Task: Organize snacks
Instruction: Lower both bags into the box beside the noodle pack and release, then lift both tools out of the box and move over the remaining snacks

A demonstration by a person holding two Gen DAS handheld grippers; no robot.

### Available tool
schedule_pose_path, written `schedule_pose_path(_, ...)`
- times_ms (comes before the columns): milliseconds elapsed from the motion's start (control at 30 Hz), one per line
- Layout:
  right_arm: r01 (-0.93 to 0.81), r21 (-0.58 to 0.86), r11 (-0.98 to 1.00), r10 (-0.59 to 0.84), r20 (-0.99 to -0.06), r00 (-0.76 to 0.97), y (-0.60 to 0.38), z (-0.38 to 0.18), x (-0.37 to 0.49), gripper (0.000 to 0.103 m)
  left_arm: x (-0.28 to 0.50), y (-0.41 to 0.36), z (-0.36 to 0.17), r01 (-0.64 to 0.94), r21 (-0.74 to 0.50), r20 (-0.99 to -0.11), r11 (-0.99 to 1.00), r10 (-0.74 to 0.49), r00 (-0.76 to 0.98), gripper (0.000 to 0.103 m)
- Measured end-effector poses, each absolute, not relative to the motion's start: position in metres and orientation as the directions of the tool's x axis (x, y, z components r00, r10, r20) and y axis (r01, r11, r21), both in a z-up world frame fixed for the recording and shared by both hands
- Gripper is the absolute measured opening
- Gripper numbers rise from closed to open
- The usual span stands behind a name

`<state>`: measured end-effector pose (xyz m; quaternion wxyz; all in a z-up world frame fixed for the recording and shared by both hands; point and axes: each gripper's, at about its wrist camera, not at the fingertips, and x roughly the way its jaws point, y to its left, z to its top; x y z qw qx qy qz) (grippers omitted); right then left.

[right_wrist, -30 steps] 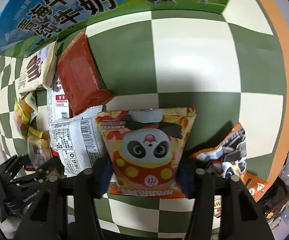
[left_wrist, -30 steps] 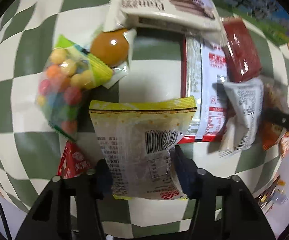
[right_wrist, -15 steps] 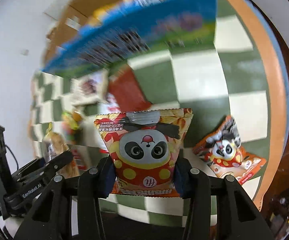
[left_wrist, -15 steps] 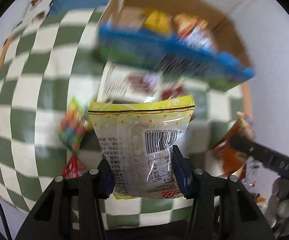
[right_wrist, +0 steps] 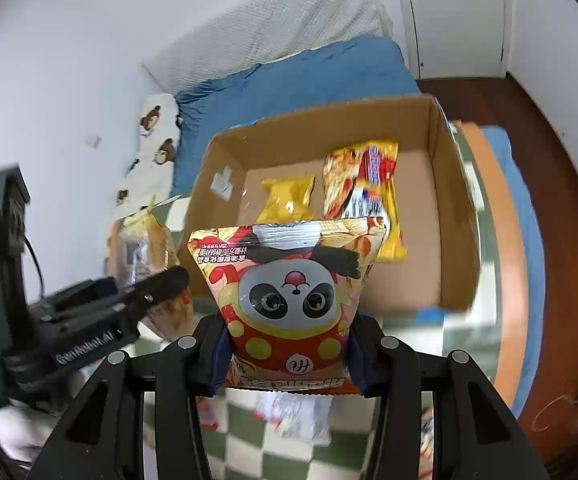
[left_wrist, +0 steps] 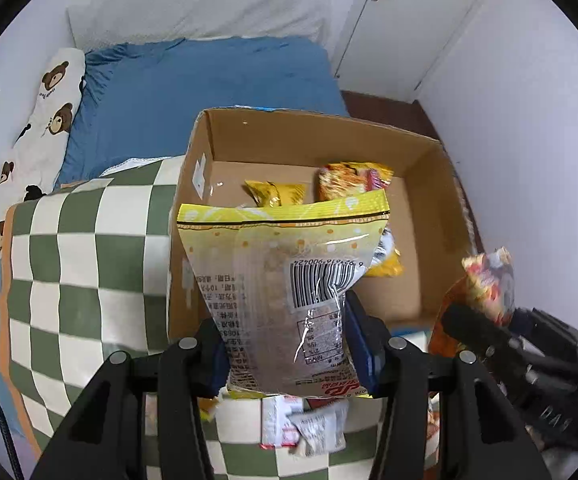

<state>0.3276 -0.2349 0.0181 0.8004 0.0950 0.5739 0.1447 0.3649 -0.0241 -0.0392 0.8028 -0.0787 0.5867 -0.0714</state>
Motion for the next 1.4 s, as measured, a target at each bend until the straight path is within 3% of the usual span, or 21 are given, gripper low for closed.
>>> schedule_pose_path(367,-0.090,0.277,0.957,0.289,-0.939,0.189,-0.214,-0.050,0.389,0.050,0.431,-0.026,-0.113,0.019,-0.174,-0.980,0.984,-0.175,0.096,0.046)
schedule_pose_path(867,-0.073,0.261,0.962,0.267,-0.960,0.089,-0.211,-0.107,0.402,0.050,0.438,-0.036,-0.164,0.018,-0.166,-0.986,0.986,-0.166,-0.021,0.047)
schedule_pose_path(900,-0.067,0.267,0.961,0.271,-0.961,0.063,-0.210,-0.112,0.403,0.052,0.437,-0.034,-0.167,0.004,-0.165,-0.986,0.986,-0.165,-0.029,0.049)
schedule_pose_path(933,-0.063,0.275,0.959,0.278,-0.960,0.037,-0.210,-0.117,0.404,0.056,0.439,-0.033,-0.169,-0.002,-0.163,-0.986,0.987,-0.163,-0.029,0.058)
schedule_pose_path(1000,-0.055,0.278,0.959,0.279,-0.960,0.011,-0.212,-0.126,0.408,0.095,0.438,-0.030,-0.170,-0.011,-0.160,-0.987,0.987,-0.160,-0.014,0.081)
schedule_pose_path(1400,-0.068,0.230,0.971,0.233,-0.972,0.038,-0.220,-0.125,0.401,0.096,0.421,-0.034,-0.150,-0.013,-0.152,-0.986,0.988,-0.151,0.070,0.084)
